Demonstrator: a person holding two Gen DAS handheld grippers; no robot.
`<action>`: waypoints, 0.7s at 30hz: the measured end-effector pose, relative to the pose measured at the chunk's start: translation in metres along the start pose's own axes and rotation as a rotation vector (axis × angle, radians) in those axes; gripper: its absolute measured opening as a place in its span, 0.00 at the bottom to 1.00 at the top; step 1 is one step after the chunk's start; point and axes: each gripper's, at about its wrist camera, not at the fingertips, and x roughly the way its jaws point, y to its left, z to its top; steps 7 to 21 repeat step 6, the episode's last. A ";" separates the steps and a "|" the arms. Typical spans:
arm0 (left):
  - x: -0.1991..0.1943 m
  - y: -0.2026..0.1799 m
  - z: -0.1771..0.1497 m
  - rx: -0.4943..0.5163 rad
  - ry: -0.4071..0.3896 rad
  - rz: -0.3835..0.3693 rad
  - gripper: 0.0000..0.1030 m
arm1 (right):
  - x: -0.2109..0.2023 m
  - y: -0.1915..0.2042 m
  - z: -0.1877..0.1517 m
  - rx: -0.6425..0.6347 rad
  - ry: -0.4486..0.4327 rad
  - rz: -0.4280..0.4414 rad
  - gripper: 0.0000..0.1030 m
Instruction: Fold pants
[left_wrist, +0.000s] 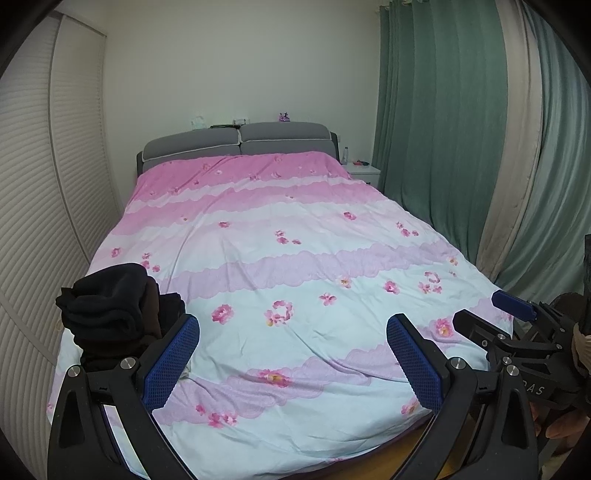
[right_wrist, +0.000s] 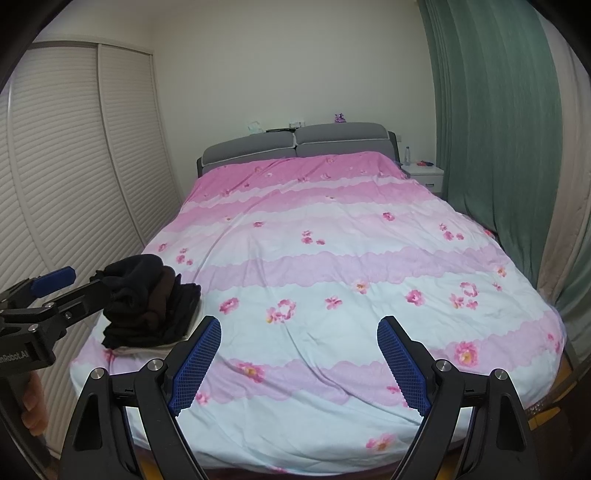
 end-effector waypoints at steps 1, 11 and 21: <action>0.000 0.000 0.001 -0.001 0.000 0.000 1.00 | 0.000 0.000 0.000 -0.001 0.001 0.000 0.85; -0.001 0.001 0.001 0.001 -0.001 0.001 1.00 | -0.001 0.001 0.000 0.001 -0.001 -0.002 0.85; -0.001 0.001 0.001 0.001 -0.001 0.001 1.00 | -0.001 0.001 0.000 0.001 -0.001 -0.002 0.85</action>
